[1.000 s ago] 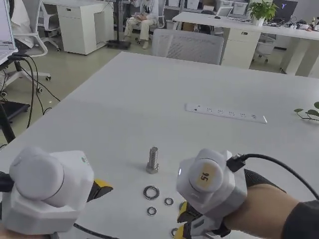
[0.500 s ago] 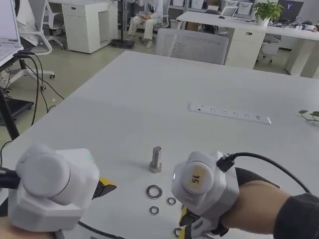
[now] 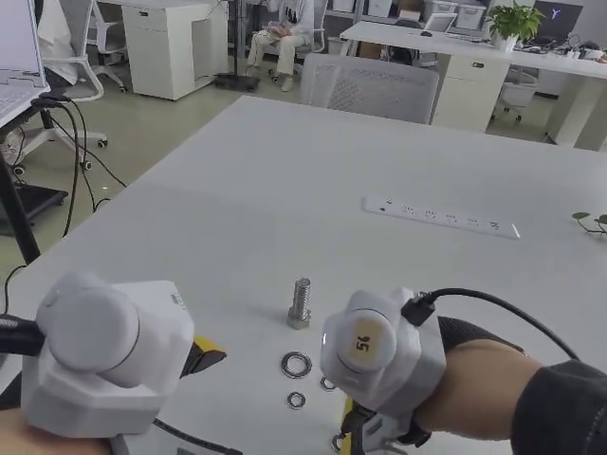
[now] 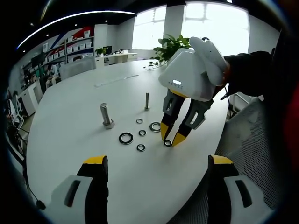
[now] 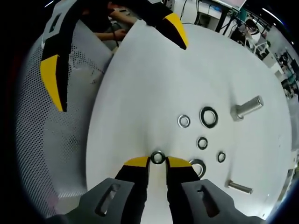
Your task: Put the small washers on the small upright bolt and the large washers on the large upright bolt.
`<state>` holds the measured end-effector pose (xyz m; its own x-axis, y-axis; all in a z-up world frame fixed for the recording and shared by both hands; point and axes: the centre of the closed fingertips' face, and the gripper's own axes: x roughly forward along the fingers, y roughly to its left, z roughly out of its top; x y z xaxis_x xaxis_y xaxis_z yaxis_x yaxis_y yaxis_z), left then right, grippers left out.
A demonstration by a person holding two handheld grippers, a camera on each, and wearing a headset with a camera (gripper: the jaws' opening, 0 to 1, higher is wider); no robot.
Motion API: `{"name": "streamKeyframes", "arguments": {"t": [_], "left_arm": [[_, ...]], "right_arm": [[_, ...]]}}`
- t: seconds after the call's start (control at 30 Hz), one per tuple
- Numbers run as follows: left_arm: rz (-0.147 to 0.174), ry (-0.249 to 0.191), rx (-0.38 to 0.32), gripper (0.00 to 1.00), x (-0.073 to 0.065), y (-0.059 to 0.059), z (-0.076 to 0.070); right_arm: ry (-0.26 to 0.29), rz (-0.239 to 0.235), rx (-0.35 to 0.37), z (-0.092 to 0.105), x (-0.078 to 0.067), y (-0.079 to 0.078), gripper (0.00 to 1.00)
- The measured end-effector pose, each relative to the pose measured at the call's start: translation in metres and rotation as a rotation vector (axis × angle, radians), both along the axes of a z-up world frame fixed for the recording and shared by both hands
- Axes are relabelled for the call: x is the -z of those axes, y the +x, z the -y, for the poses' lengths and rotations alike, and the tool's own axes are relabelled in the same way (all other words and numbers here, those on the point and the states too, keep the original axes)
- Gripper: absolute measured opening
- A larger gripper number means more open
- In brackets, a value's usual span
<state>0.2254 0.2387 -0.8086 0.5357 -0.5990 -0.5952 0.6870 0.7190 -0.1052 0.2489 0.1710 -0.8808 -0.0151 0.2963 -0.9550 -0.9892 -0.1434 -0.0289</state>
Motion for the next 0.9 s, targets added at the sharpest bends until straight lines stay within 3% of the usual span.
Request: {"name": "streamKeyframes", "arguments": {"t": [0.33, 0.9], "left_arm": [[0.001, -0.003, 0.0, 0.88, -0.001, 0.001, 0.0], [-0.002, 0.004, 0.01, 0.87, 0.0, 0.001, 0.002]], "right_arm": [[-0.001, -0.007, 0.007, 0.001, -0.001, 0.002, 0.15], [0.02, 0.011, 0.066, 0.022, -0.027, 0.018, 0.15]]}}
